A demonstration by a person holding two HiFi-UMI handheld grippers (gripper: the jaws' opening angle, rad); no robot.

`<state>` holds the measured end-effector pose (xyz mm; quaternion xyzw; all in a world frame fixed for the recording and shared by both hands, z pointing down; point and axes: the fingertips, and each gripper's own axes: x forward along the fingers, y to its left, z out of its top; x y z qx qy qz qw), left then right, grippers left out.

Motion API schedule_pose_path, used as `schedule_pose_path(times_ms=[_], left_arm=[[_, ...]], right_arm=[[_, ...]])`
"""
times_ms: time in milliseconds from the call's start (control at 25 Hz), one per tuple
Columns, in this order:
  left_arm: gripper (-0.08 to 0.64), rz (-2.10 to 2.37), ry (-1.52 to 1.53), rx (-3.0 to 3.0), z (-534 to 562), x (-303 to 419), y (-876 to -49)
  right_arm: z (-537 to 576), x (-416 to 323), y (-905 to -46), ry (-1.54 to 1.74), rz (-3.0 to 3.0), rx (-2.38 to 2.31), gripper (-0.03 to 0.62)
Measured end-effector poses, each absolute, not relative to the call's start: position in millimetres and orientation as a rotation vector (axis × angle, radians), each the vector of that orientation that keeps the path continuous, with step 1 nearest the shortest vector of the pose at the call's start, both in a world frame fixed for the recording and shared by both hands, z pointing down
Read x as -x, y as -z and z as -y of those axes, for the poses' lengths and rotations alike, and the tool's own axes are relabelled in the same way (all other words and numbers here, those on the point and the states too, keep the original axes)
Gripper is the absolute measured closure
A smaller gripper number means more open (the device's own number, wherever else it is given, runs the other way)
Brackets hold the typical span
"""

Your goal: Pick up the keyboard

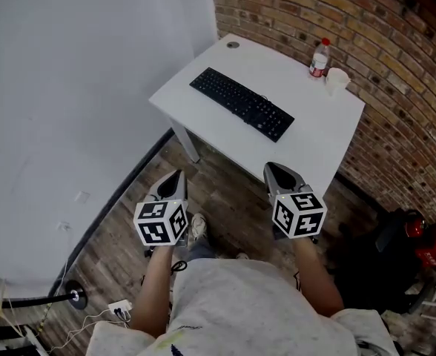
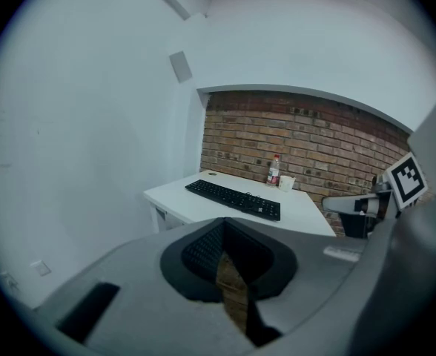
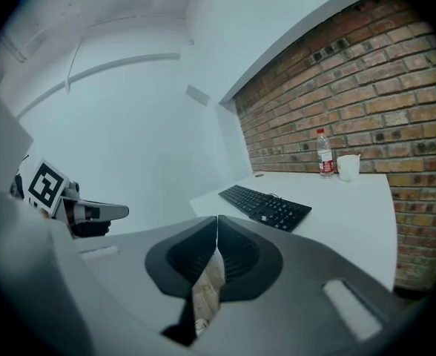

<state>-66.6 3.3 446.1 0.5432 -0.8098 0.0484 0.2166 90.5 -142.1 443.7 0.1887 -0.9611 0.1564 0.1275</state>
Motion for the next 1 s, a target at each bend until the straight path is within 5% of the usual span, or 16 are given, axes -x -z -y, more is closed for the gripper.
schedule_pose_path(times_ms=[1000], left_arm=[[0.566, 1.874, -0.196, -1.871, 138, 260, -461]], right_arm=[[218, 41, -452, -0.547, 2.583, -1.133, 0.584]])
